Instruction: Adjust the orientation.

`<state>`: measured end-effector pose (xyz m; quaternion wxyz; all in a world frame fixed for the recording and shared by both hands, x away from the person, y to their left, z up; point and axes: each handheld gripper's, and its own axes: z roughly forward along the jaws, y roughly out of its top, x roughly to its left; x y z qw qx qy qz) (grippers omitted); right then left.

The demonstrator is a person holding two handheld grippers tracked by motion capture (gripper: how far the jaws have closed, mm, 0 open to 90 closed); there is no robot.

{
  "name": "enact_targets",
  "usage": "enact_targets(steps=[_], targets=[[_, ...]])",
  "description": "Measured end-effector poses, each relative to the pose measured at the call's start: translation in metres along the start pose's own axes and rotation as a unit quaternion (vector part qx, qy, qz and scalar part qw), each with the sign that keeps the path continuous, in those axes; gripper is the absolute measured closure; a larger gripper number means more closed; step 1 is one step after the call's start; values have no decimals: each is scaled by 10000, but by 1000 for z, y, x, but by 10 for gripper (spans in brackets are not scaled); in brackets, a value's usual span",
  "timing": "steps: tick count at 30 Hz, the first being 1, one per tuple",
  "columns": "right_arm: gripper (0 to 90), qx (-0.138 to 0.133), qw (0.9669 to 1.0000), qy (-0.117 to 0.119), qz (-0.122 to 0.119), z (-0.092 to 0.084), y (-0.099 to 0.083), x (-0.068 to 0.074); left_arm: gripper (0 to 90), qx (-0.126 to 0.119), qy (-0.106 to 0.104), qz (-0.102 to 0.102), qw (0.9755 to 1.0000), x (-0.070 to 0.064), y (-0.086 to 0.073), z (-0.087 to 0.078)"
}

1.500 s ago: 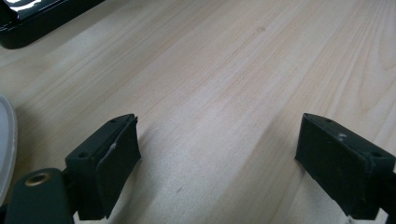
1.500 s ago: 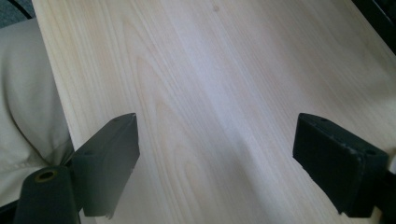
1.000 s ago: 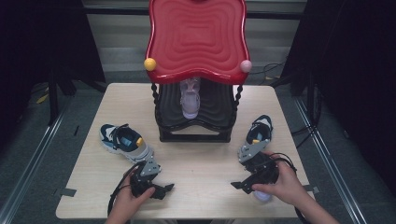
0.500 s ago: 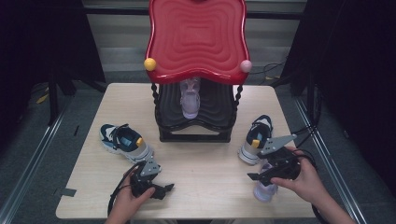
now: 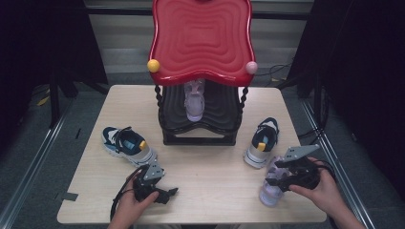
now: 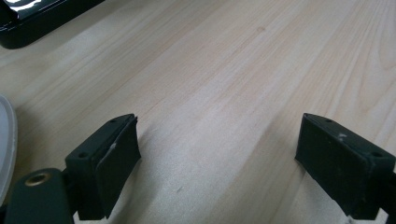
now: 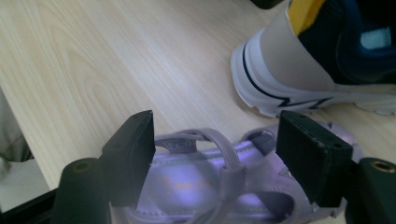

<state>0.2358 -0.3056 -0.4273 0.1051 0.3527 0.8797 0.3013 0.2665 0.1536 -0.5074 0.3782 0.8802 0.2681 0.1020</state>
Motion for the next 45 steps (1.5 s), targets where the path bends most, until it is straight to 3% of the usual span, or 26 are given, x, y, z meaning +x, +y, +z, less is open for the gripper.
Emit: enact_targets(steps=[4,11,16,21,27,34,45], targets=[[426,-73,9999,10,68,1,-9,-4,126,1,-1,-2,10000,0,0,0],[524,-83,9999,-127,31,4,-17,-7,126,-3,-16,-20,10000,0,0,0],[643,-140,9997,-154,-124,5,-18,-8,126,-17,-30,-25,10000,0,0,0],[778,-157,9985,-279,-445,2,-17,-5,126,-18,-31,-24,10000,0,0,0],[811,-267,9968,-375,-646,-6,-14,-2,126,-22,-33,-31,10000,0,0,0],[837,-521,9942,-249,-908,-12,-2,11,126,-25,-32,-32,10000,0,0,1],[850,-587,9909,-131,-1200,-9,10,27,126,-25,-31,-31,10000,0,0,1]])
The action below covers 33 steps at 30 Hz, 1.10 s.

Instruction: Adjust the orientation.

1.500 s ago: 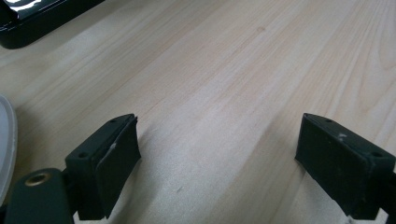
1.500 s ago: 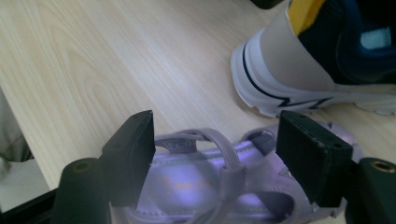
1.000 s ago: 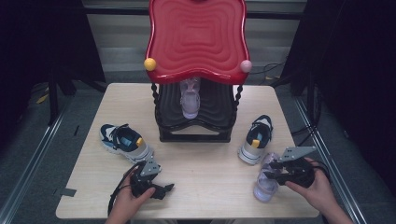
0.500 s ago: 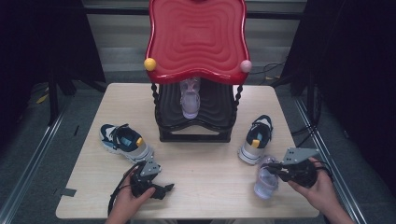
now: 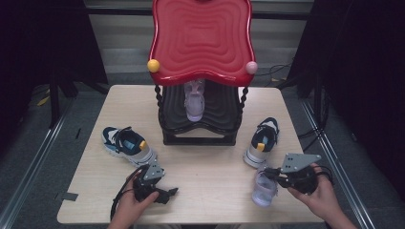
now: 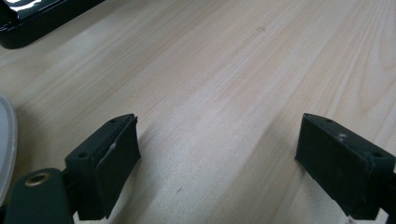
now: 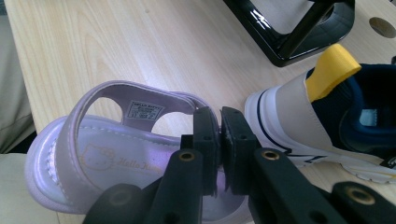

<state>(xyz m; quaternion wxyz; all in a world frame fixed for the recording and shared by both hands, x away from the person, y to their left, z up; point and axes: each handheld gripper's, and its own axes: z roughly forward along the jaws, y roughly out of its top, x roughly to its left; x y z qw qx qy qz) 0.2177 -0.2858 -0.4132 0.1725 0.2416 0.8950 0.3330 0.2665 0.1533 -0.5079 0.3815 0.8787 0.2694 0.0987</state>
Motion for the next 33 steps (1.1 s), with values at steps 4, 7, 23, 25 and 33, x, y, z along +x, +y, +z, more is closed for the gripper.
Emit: enact_targets(steps=[4,7,23,25,33], targets=[[854,3,10000,25,-70,-1,1,3,126,7,3,7,10000,0,0,0],[856,-81,9999,34,-79,-5,0,5,126,1,-1,-1,10000,0,0,0],[856,-311,9991,191,-229,-24,12,22,126,1,0,-1,10000,0,0,0],[856,-349,9988,238,-249,-22,17,24,126,1,0,-2,10000,0,0,0],[856,-517,9965,460,-479,-5,45,31,126,3,-1,1,10000,0,0,0]])
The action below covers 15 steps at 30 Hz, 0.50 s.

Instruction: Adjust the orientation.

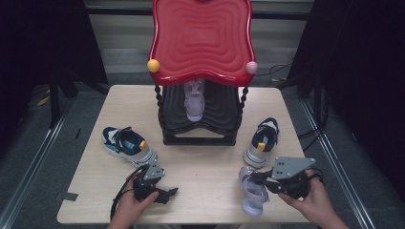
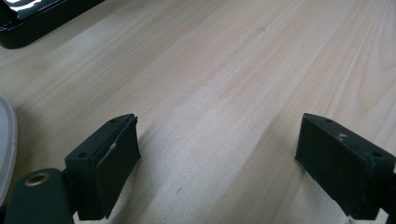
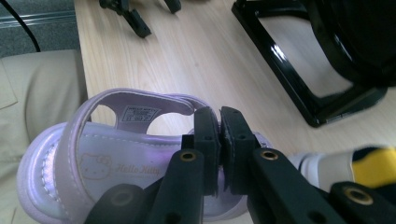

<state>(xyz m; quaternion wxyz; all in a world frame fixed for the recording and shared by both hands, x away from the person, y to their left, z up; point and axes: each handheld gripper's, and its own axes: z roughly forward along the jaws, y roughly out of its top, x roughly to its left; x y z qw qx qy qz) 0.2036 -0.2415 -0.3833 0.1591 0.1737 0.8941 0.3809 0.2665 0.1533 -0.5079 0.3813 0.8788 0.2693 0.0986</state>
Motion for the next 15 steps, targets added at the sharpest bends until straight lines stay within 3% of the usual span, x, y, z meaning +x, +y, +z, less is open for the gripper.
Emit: enact_targets(steps=[8,15], targets=[[856,-9,9997,-23,-263,36,21,-11,126,-2,-1,-2,10000,0,0,0],[854,62,9985,1,-549,75,25,-23,121,31,-15,34,10000,1,0,0]])
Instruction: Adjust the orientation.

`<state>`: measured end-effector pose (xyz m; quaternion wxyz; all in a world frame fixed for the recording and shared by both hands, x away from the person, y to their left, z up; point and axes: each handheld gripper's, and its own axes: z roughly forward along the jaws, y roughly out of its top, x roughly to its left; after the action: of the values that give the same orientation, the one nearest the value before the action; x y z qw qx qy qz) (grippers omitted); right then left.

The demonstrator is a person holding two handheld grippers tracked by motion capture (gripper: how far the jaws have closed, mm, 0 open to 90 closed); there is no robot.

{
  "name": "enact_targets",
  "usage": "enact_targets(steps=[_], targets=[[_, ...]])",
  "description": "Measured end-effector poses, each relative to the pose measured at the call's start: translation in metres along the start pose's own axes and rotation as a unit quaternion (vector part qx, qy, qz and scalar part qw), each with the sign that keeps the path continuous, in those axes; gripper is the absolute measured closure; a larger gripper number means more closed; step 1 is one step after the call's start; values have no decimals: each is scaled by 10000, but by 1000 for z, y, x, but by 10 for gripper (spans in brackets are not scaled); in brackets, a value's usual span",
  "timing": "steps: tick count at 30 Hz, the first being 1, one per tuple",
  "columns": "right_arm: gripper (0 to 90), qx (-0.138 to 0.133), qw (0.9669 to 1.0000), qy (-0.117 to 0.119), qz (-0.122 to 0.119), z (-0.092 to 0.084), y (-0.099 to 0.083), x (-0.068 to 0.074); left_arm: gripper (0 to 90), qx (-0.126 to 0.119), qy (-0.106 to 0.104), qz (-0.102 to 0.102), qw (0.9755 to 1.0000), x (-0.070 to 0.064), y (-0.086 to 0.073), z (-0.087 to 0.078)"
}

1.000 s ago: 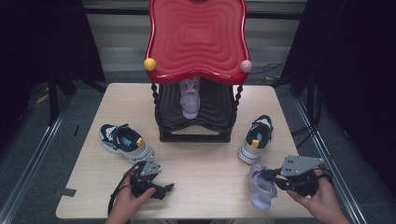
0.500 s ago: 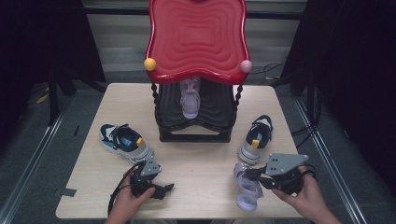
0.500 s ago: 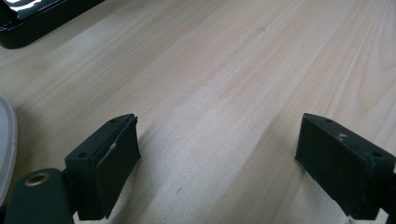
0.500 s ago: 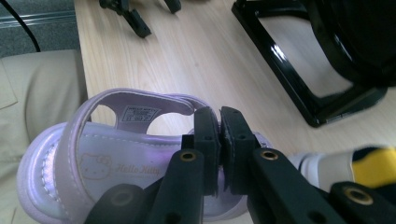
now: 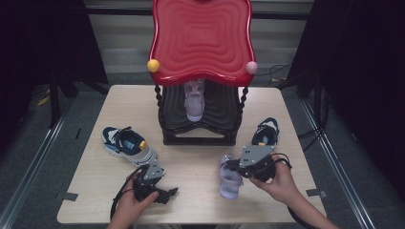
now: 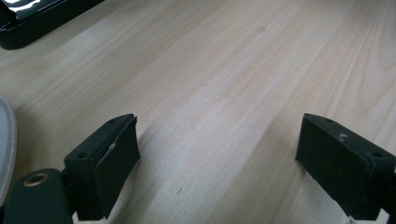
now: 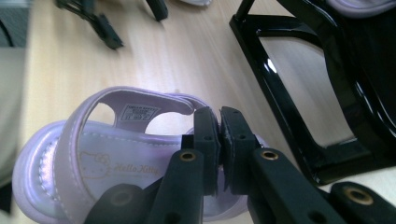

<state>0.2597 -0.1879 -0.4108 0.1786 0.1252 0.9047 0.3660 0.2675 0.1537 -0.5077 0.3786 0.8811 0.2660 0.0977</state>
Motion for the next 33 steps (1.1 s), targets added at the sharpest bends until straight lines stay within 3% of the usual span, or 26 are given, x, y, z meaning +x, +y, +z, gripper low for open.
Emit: enact_targets(steps=[5,7,12,17,21,28,33], targets=[[849,24,10000,-10,-56,24,-3,-5,121,-11,-7,1,10000,0,0,0],[845,-59,9999,54,81,28,-6,-5,120,0,-1,2,10000,0,0,0],[810,-225,9982,211,506,31,-16,-3,121,-10,1,3,10000,0,0,0],[788,-260,9977,271,567,31,-24,6,121,-15,-2,0,10000,0,0,0],[741,-314,9963,273,757,29,-31,7,121,-2,6,2,10000,0,0,0],[559,-329,9945,-7,991,25,-39,14,121,-3,7,-2,10000,0,0,0],[362,-396,9884,-114,1460,20,-46,17,121,-5,9,-2,10000,0,0,0]])
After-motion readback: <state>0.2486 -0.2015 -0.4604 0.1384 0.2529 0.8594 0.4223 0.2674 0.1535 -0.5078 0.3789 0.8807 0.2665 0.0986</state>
